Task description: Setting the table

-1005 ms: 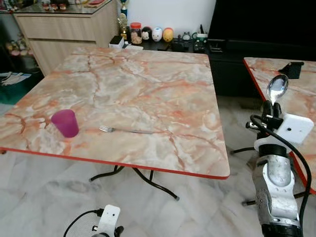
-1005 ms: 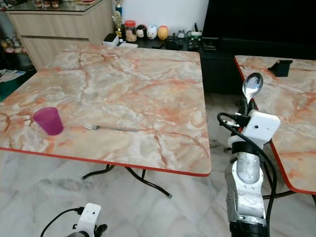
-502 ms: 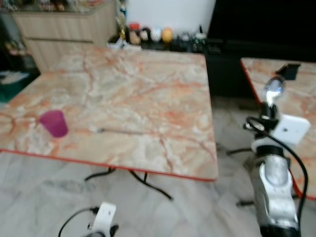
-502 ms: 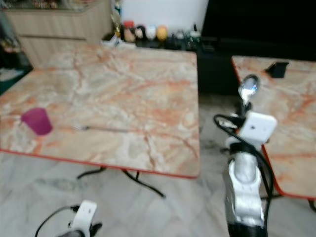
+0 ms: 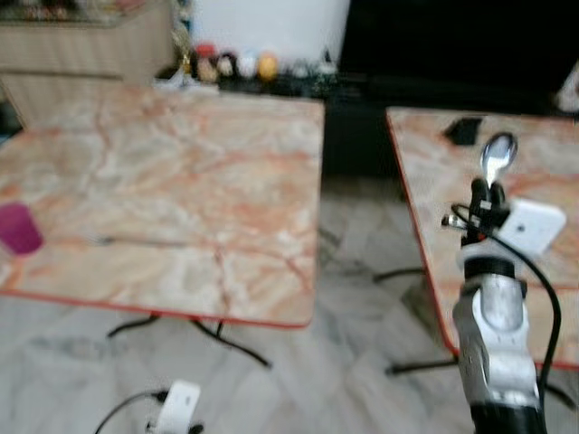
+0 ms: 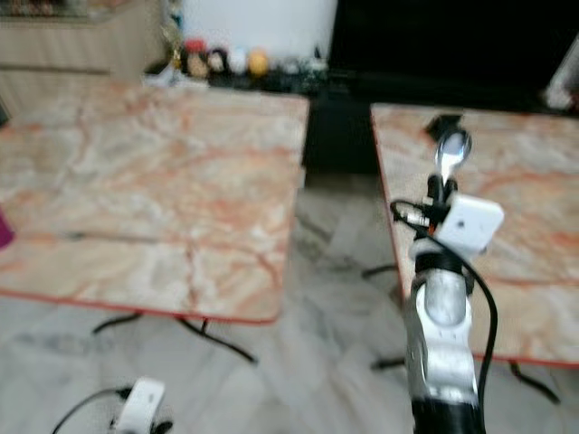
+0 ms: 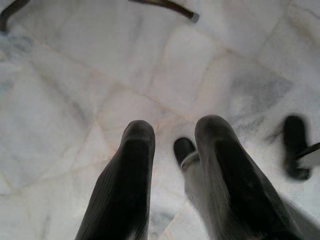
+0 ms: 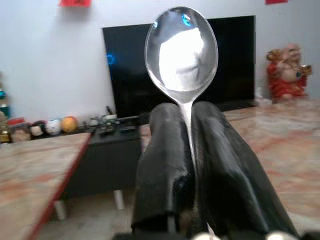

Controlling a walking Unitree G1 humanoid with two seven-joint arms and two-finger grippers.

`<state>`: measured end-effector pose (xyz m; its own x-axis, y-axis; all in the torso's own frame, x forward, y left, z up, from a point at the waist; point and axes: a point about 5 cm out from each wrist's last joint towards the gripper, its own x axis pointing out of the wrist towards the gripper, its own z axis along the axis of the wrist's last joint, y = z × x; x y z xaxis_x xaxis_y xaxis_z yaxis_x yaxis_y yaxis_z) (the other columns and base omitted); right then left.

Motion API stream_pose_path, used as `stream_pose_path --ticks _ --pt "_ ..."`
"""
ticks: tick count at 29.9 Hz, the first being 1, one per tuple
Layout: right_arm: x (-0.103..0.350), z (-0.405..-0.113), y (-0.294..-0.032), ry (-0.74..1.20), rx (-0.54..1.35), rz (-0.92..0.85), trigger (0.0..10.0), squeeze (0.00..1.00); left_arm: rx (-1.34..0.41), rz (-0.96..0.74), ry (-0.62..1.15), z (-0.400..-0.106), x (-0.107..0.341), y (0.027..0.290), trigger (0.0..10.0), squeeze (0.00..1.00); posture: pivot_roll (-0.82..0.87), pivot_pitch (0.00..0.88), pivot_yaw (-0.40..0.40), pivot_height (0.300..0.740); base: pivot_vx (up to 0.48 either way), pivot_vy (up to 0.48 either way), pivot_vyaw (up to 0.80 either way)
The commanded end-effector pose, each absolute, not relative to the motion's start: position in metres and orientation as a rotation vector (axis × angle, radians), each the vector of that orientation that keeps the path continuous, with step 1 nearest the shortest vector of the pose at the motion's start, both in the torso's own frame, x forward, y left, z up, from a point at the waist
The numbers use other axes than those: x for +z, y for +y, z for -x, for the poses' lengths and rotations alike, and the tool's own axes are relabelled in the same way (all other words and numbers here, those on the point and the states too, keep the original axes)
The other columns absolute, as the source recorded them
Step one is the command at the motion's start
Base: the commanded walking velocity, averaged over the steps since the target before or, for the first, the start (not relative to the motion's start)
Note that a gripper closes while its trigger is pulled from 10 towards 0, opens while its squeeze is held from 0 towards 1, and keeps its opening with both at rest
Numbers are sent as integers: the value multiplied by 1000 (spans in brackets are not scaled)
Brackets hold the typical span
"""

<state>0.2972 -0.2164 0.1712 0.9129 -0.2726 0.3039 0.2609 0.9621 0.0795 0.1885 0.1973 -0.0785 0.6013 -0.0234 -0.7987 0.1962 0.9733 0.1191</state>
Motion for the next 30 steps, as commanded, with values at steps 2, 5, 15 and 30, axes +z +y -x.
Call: stream_pose_path --ticks 2,5,15,30 --pt "171 -296 -222 -321 -287 -43 10000 0 -151 -183 935 -185 -82 188 10000 0 -23 0 -12 740 0 -442 0" --pt "173 -295 -222 -326 -290 -36 10000 0 -152 -186 937 -185 -82 188 10000 0 -24 0 -10 740 0 -444 0" --pt "173 -296 -224 -323 -300 -32 10000 0 -151 -191 943 -185 -82 189 10000 0 -24 0 -6 740 0 -444 0" --pt "177 -300 -224 -333 -305 -31 10000 0 -130 -183 941 -186 -81 192 10000 0 -21 0 -7 740 0 -443 0"
